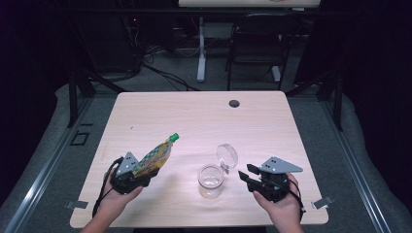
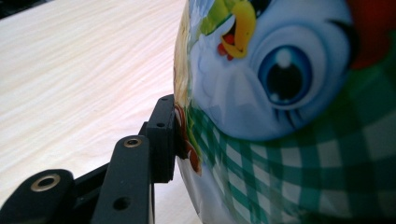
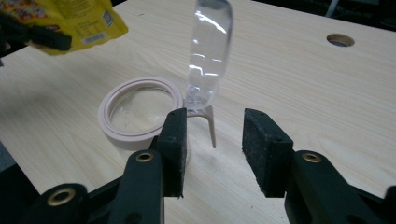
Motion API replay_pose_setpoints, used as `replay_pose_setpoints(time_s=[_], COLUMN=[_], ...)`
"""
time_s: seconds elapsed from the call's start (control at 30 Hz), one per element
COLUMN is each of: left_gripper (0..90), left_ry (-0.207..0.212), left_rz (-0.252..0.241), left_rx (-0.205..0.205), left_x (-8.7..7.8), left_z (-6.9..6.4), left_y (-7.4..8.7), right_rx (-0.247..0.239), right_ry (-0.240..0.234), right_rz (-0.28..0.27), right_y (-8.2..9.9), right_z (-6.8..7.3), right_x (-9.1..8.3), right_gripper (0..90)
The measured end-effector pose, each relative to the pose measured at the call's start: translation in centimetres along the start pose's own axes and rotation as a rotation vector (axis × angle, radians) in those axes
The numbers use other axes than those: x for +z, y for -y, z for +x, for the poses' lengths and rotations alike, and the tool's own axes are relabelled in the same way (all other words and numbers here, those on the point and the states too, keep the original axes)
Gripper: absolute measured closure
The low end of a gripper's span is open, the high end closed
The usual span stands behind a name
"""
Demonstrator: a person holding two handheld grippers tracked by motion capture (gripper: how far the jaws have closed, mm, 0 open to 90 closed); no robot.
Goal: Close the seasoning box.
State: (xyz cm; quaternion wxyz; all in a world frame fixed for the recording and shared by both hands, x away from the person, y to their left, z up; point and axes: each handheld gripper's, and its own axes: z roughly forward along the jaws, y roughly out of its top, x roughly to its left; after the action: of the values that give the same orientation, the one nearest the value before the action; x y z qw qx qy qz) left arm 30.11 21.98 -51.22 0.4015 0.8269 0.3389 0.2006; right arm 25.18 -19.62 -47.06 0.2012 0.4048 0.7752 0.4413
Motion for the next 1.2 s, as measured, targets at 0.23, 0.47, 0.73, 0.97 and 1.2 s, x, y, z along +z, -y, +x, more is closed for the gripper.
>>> replay_pose_setpoints(time_s=[0.23,0.47,0.73,0.97,1.2], left_gripper=[57.2,57.3,57.3,57.3,57.3], left_ry=[-0.053,-0.098,-0.156,-0.193,-0.182], left_rz=[0.021,0.044,0.078,0.089,0.119], left_rx=[0.066,0.106,0.190,0.250,0.292], left_x=[0.1,0.2,-0.1,-0.2,0.1], left_z=[0.2,0.0,-0.9,-1.6,-2.5], left_y=[-1.0,-1.7,-2.5,-3.0,-2.9], right_rx=[-0.086,-0.083,-0.141,-0.153,-0.157], right_ry=[-0.022,-0.043,-0.038,-0.058,-0.077], right_rz=[0.010,-0.017,-0.014,-0.019,-0.035], right_y=[-0.2,-0.4,-0.3,-0.3,-0.7], right_z=[2.2,2.8,3.5,4.0,4.5], right_x=[0.0,-0.4,-0.5,-0.1,0.3], right_gripper=[70.9,72.4,75.9,76.6,76.9])
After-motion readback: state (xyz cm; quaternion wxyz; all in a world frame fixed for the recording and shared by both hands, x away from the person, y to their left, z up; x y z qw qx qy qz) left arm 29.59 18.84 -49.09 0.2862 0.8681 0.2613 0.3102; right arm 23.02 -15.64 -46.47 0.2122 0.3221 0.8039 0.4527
